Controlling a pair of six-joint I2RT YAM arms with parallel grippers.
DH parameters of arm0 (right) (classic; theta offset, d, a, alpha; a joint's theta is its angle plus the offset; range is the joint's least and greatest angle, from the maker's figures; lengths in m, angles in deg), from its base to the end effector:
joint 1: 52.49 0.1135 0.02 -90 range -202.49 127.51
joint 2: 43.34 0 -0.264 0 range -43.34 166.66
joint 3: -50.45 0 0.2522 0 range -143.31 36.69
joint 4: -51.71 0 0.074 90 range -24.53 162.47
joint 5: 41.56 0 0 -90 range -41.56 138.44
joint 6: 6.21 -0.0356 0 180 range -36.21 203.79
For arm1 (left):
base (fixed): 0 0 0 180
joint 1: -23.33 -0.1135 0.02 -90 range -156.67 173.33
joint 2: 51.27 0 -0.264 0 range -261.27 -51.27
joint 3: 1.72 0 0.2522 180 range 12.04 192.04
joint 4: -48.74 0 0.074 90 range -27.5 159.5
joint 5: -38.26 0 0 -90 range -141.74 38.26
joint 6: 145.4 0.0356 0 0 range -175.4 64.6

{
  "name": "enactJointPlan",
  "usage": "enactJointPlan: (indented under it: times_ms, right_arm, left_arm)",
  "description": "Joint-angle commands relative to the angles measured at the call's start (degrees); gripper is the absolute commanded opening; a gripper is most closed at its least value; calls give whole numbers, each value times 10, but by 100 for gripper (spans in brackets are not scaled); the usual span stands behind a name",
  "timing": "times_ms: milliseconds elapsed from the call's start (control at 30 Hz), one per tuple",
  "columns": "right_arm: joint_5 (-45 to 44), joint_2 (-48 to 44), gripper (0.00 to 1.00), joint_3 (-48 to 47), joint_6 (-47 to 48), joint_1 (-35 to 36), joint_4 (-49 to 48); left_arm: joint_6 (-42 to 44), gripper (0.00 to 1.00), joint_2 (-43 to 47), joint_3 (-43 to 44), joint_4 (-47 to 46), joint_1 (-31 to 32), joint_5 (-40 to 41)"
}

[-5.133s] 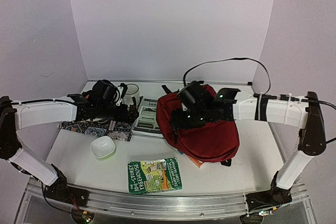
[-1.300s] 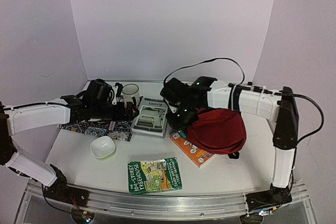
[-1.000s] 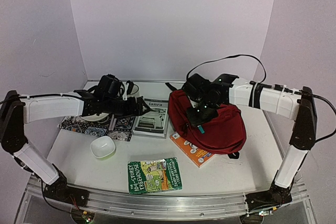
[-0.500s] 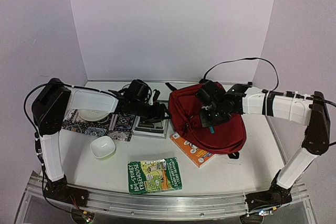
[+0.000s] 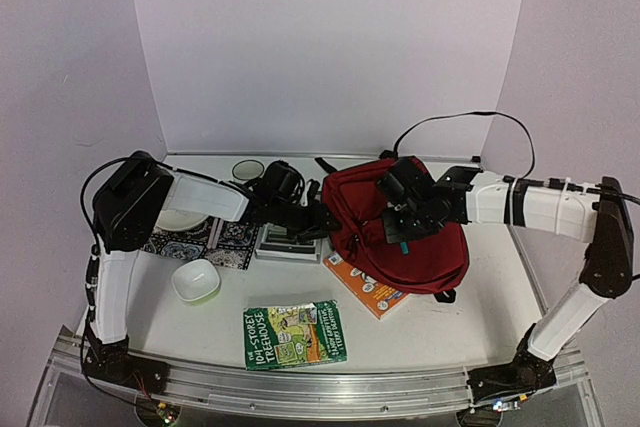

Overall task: Pack the student bag
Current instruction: Pick up the student bag from the book, then adjust the book in the student bag.

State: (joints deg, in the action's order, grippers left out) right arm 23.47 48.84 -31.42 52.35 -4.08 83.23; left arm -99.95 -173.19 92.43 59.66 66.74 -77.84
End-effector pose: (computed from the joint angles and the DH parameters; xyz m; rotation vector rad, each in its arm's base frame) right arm 0.2485 0.2573 0.2613 -0.1103 2.2298 0.2601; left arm 0.3274 -0.3312 0.1538 0.2540 2.5085 -1.2537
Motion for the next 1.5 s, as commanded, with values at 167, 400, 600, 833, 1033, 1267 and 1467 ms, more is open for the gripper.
enactJointPlan:
  times_ms: [167, 400, 600, 833, 1033, 1267, 1467]
  right_arm:
    - [-23, -38, 0, 23, -13, 0, -3]
    - [-8, -48, 0, 38, -18, -6, -17]
    - [12, -69, 0, 56, -25, -17, -32]
    - [46, -87, 0, 64, -29, -19, -46]
    - [72, -107, 0, 70, -40, -23, -56]
    - [184, -122, 0, 94, -78, -56, -88]
    - [308, -77, 0, 124, -119, -75, -142]
  left_arm:
    - [-42, 40, -51, 31, -33, 7, -10]
    - [-45, 2, -34, 30, -48, 8, -3]
    - [-42, 0, 4, 18, -58, 10, 5]
    - [-29, 0, 88, -23, -58, 19, 36]
    - [-8, 0, 169, -66, -57, 19, 65]
    - [9, 0, 255, -163, -48, 31, 104]
    - [25, 0, 268, -223, -48, 39, 111]
